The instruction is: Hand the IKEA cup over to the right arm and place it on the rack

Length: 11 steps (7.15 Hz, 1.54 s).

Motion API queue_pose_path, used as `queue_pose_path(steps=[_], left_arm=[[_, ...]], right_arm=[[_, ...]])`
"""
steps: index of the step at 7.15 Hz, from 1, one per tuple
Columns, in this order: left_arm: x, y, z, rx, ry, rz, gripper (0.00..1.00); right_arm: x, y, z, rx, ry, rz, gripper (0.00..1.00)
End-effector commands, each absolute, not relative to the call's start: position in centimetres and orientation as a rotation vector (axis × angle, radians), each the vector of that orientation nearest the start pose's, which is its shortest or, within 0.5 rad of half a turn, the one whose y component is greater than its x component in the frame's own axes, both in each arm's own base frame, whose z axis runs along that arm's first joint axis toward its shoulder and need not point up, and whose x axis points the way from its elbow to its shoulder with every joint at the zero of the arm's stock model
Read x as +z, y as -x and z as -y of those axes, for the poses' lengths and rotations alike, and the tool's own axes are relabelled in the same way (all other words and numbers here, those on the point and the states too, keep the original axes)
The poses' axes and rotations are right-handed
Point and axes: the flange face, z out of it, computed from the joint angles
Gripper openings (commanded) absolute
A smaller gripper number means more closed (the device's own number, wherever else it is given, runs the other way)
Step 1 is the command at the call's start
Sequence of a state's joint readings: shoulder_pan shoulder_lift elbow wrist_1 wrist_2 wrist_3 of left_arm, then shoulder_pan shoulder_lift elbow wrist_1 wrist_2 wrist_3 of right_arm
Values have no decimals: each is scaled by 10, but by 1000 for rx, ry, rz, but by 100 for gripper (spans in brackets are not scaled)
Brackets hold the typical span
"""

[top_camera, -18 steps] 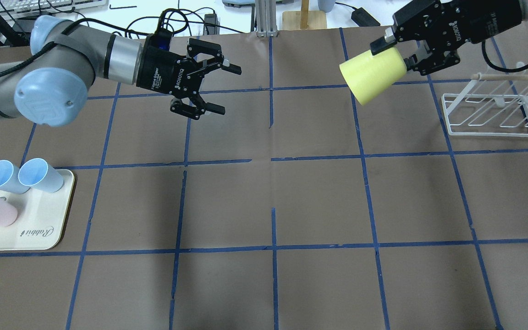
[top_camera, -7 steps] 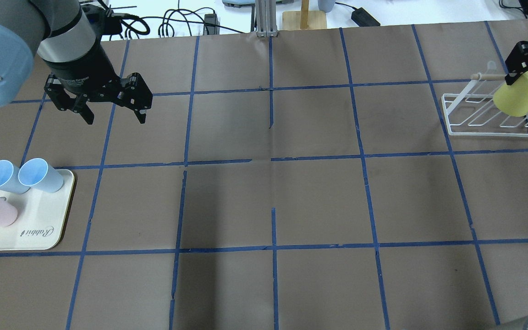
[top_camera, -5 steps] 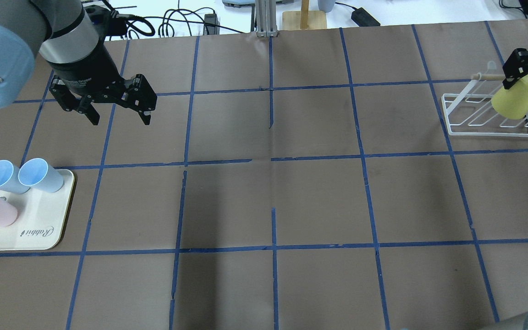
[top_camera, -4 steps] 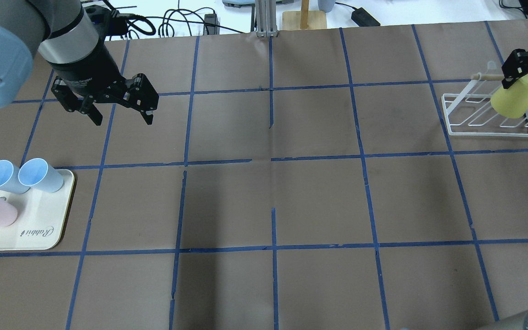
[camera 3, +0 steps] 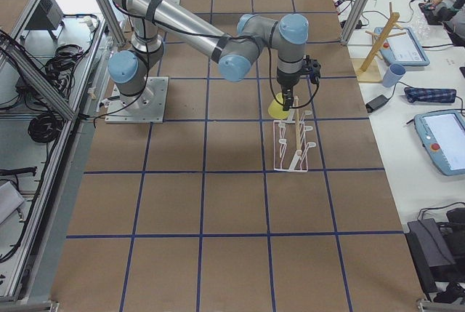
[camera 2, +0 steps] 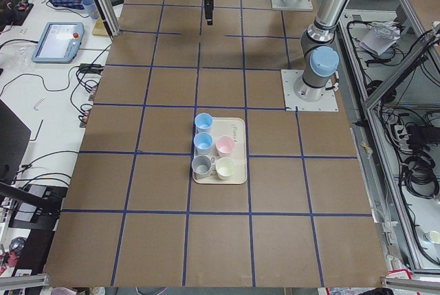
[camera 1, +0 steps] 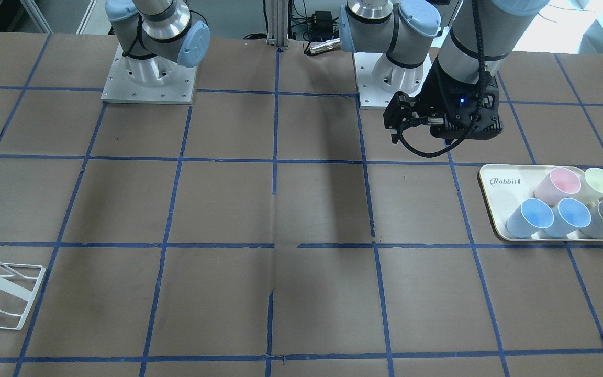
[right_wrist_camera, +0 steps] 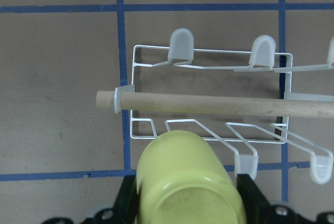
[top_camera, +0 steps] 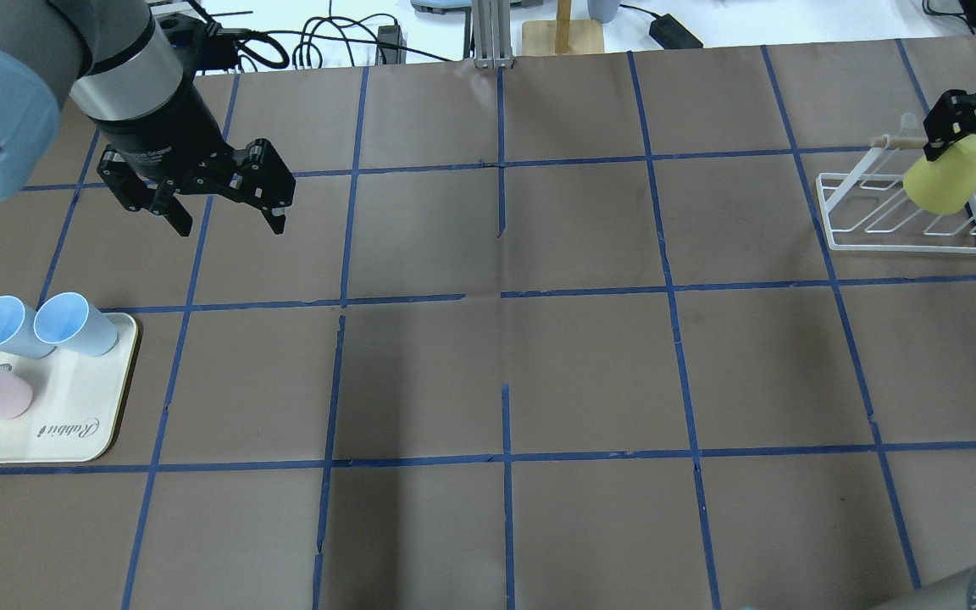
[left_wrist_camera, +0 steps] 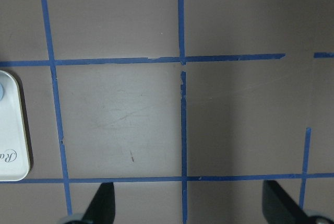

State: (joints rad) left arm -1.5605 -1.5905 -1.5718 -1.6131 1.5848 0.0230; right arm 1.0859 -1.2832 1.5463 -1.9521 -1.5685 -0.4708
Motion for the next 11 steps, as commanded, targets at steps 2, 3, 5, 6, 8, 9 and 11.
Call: queue_pose_path(steps=[2, 3, 5, 6, 8, 9, 11], left_arm=[[472, 127, 496, 104, -20, -3129, 100], [472, 127, 496, 104, -20, -3129, 100], [471, 127, 496, 104, -20, -3133, 100], [469, 127, 494, 111, -20, -3135, 100], [468, 128, 494, 113, -20, -3136, 100], [468, 128, 494, 113, -20, -3136, 100], [468, 126, 494, 116, -18, -3129, 100]], right_arm=[[362, 164, 610, -135, -10, -3179, 26], [353, 164, 612, -117, -5, -3174, 30], [344, 164, 620, -138, 29, -3143, 82], [347, 165, 621, -143, 34, -3146, 100], [360, 163, 618, -159, 36, -3151, 100], [389, 157, 605, -166, 32, -3154, 100], [456, 130, 563, -111, 18, -3140, 100]])
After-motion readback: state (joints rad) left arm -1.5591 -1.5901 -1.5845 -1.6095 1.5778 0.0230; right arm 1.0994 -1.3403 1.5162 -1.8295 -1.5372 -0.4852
